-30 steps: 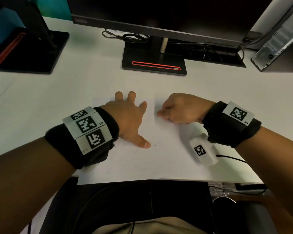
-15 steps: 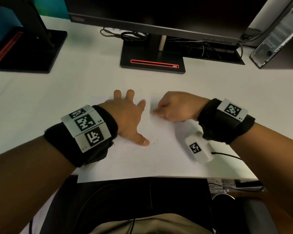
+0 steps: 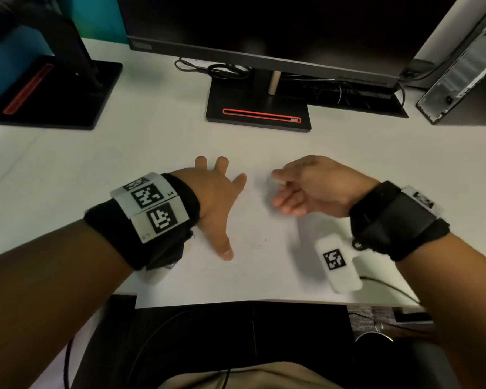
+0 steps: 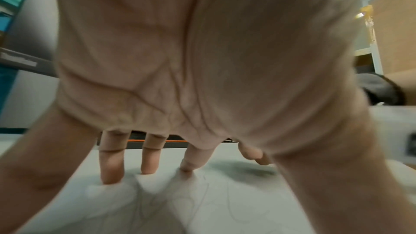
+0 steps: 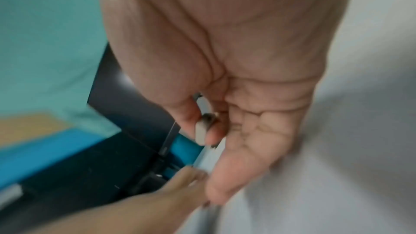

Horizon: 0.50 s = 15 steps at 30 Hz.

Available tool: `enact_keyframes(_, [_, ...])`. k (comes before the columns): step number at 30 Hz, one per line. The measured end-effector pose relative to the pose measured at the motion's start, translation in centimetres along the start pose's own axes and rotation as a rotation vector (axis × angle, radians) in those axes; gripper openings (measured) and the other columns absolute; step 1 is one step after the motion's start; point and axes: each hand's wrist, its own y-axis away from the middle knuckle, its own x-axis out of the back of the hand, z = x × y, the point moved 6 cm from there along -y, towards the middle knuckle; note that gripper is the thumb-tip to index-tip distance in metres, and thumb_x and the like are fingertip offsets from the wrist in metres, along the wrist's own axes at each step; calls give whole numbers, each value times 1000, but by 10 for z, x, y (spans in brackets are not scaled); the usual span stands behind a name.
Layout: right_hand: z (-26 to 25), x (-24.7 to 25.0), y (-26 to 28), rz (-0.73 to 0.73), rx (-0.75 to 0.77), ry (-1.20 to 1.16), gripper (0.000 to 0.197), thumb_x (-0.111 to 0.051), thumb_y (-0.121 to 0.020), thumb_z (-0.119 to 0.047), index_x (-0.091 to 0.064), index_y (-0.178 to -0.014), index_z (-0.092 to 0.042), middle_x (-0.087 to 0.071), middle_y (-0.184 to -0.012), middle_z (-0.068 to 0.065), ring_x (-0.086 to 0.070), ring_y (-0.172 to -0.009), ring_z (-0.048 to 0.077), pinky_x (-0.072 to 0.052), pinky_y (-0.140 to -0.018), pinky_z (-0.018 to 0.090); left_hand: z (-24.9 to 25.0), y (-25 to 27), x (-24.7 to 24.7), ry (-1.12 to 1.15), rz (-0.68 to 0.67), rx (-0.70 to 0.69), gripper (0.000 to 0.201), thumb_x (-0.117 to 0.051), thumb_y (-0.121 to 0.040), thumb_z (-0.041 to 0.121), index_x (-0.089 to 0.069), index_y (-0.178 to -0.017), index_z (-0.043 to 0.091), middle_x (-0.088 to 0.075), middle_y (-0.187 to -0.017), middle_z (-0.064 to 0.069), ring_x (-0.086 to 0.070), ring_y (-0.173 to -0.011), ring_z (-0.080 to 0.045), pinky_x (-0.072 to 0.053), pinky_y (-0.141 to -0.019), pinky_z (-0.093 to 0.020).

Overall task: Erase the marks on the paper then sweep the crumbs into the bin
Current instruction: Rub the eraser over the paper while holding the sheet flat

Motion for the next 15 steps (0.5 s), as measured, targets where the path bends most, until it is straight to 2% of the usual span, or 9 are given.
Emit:
enact_keyframes(2, [8, -36, 7, -207, -130, -430, 37, -52, -105, -31, -62, -109, 4, -75, -97, 26, -76, -82, 31, -65, -70, 37, -1, 0, -1, -8, 11, -15, 149, -85, -54, 72, 12, -159, 29, -5, -155, -6, -13, -142, -35, -48, -101, -49])
enact_keyframes(3, [14, -54, 9, -320, -175, -526, 47, -49, -106, -33, -61, -117, 11, -73, -106, 29, -74, -95, 35, -64, -83, 41, -1, 0, -1, -11, 21, -23, 148, -85, -53, 72, 8, -159, 26, -9, -153, -7, -16, -141, -35, -48, -101, -49])
enact_keyframes(6, [21, -71, 6, -462, -172, -673, 58, -39, -109, -37, -64, -110, 15, -70, -115, 32, -68, -112, 38, -55, -99, 43, -2, 0, -3, -13, 54, -36, 146, -85, -52, 72, -4, -158, 15, -15, -150, -8, -20, -138, -34, -48, -102, -48])
enact_keyframes(7, [21, -59, -2, -384, -147, -772, 60, -36, -110, -37, -67, -102, 13, -68, -119, 33, -67, -114, 40, -54, -100, 43, -3, 0, -4, -5, 61, -37, 145, -85, -51, 72, -6, -157, 13, -15, -150, -8, -19, -139, -34, -48, -102, -48])
enact_keyframes(9, [23, -14, -17, -55, -34, -1018, 48, -35, -111, -33, -59, -86, 0, -64, -129, 34, -66, -118, 42, -54, -102, 46, -4, 1, -4, 14, 67, -37, 147, -86, -51, 72, -3, -157, 13, -13, -153, -8, -17, -141, -34, -46, -104, -49])
enact_keyframes(11, [28, 28, -14, 274, 84, -1153, 33, -41, -110, -28, -50, -85, -9, -64, -132, 31, -69, -114, 41, -56, -99, 46, -3, 1, -5, 16, 64, -35, 150, -86, -52, 71, 3, -158, 13, -10, -155, -7, -15, -142, -34, -45, -105, -49])
enact_keyframes(12, [29, 39, -10, 360, 126, -1162, 31, -44, -109, -27, -51, -84, -10, -65, -131, 29, -71, -112, 39, -58, -96, 45, -3, 1, -5, 12, 68, -35, 151, -86, -52, 71, 4, -158, 13, -10, -155, -7, -15, -143, -34, -46, -105, -49])
enact_keyframes(13, [29, 40, -4, 370, 153, -1156, 33, -45, -108, -28, -52, -81, -11, -67, -130, 27, -71, -112, 38, -59, -92, 43, -3, 1, -4, 10, 76, -38, 151, -87, -52, 71, 4, -158, 13, -10, -155, -7, -17, -142, -34, -47, -103, -48])
enact_keyframes(15, [24, 16, 4, 192, 142, -1115, 44, -42, -109, -30, -56, -74, -9, -69, -124, 27, -67, -119, 39, -58, -93, 42, -3, 2, -3, 20, 92, -45, 150, -87, -52, 70, 2, -158, 13, -13, -153, -7, -19, -141, -33, -48, -101, -47])
